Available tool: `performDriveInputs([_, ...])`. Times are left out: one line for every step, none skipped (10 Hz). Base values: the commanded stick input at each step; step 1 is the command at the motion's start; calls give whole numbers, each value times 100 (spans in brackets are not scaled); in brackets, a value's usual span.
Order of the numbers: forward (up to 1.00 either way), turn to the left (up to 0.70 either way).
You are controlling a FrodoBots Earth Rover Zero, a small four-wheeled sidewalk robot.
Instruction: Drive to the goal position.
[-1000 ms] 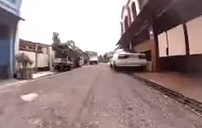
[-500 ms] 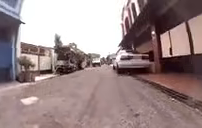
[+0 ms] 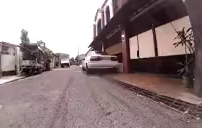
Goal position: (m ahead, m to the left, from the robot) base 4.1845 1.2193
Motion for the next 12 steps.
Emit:
performDriveInputs([0, 0])
performDriveInputs([0, 0])
performDriveInputs([0, 0])
performDriveInputs([6, 0])
performDriveInputs([26, 0])
performDriveInputs([98, 0])
performDriveInputs([100, 0])
performDriveInputs([100, 0])
performDriveInputs([100, 0])
performDriveInputs([100, 0])
performDriveInputs([100, 0])
performDriveInputs([100, 0])
